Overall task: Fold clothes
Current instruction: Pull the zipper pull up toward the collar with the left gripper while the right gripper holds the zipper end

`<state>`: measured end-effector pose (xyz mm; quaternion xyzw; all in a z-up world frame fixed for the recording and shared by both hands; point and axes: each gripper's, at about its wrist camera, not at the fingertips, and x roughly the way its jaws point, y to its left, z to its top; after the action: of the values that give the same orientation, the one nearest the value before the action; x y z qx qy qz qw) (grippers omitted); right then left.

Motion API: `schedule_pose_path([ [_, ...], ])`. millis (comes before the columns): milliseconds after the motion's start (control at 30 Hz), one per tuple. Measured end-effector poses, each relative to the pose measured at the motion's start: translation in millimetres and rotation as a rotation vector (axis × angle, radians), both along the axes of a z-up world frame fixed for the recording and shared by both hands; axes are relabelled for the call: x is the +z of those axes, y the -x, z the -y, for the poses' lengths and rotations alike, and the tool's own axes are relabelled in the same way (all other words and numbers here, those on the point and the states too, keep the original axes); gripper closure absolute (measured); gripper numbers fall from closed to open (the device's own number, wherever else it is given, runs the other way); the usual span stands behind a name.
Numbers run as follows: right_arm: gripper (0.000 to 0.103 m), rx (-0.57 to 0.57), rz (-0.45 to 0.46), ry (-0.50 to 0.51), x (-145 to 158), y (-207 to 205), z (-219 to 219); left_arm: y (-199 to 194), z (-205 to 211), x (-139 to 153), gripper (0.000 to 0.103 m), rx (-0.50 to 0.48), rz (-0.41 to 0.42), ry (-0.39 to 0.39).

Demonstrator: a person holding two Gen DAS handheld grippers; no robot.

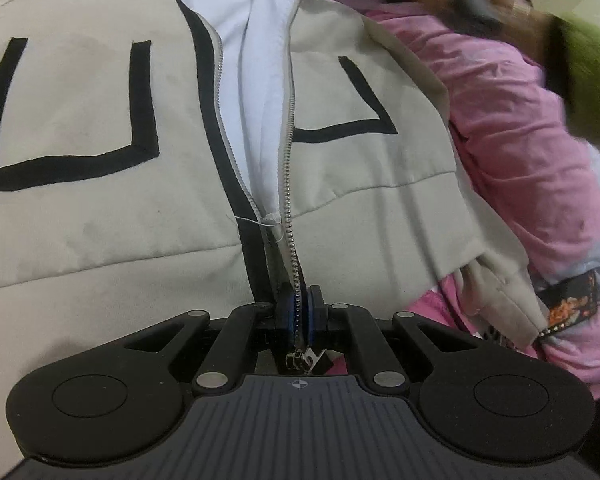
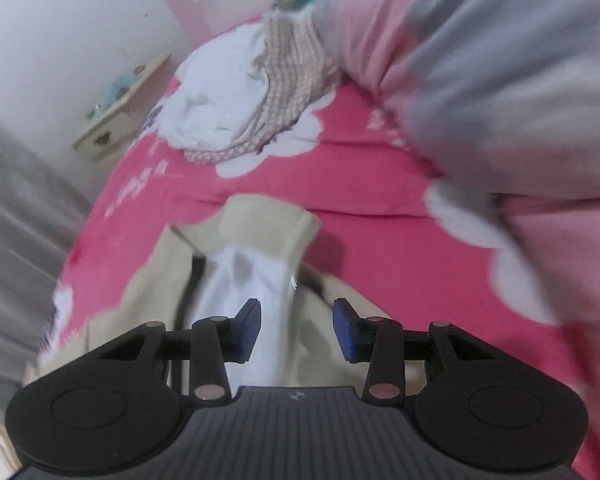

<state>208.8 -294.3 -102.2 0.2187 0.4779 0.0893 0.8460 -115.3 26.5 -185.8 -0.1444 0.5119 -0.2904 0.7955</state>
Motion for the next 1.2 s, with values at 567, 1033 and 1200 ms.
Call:
schedule_pose_path([
  [567, 0.073, -0.192, 0.017, -0.593, -63.3, -23.1, 59.7, -18.8, -13.8, -16.3, 0.098, -0.039, -0.093, 0.125],
  [1033, 0.092, -0.093, 0.084, -0.576, -53.3, -20.3, 31.7, -16.3, -9.9, -14.7, 0.099, -0.053, -0.055, 0.115],
  [1200, 0.095, -0.026, 0.340, -0.361, 3.8, 4.1, 11.1, -17.0, -5.1, -10.4, 0.099, -0.073, -0.053, 0.149],
])
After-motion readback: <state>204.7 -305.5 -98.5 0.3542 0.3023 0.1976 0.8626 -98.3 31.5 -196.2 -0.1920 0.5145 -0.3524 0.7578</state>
